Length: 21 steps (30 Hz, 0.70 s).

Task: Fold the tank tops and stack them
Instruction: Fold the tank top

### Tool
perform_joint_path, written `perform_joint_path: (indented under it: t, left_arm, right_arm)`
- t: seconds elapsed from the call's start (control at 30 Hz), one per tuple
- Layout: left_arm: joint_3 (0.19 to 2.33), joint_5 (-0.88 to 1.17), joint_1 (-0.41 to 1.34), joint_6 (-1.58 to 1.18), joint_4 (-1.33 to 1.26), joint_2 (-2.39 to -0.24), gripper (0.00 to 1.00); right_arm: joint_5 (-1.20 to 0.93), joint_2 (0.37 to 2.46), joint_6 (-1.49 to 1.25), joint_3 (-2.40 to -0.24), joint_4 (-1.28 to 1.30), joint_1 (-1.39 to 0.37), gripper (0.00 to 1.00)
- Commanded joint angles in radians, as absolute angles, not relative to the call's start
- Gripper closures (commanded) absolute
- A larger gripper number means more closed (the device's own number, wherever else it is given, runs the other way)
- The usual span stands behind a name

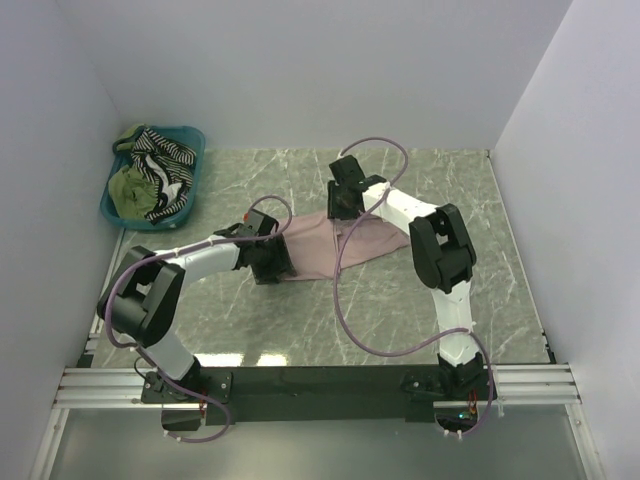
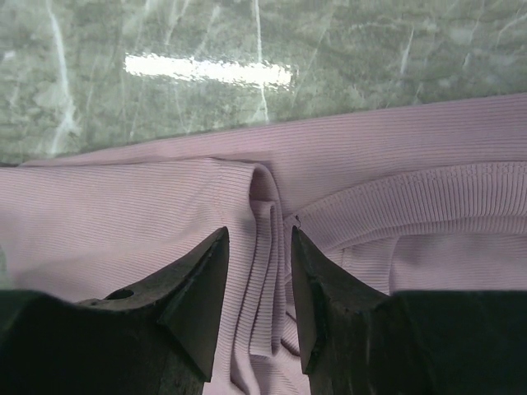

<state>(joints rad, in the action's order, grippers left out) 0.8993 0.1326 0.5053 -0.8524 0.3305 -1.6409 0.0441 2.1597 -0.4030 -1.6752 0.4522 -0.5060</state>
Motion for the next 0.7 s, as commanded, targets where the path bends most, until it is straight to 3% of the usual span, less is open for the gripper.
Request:
perform_joint_path:
  t: [0.0, 0.43, 0.67]
  left_arm:
    - [0.857, 0.141, 0.506, -0.825, 0.339, -1.635, 0.36]
    - [0.842, 0.193, 0.506, -0.819, 0.307, -1.663, 0.36]
    - [0.851, 0.195, 0.506, -0.818, 0.311, -1.674, 0.37]
  right_arm:
    - [0.043, 2.103, -0.403, -1.681, 0.42, -0.512, 0.57]
    - [0.017, 2.209, -0.407, -1.782, 0.431, -0.517, 0.57]
    - [0.029, 2.23, -0.41, -1.792, 0.446, -0.517, 0.62]
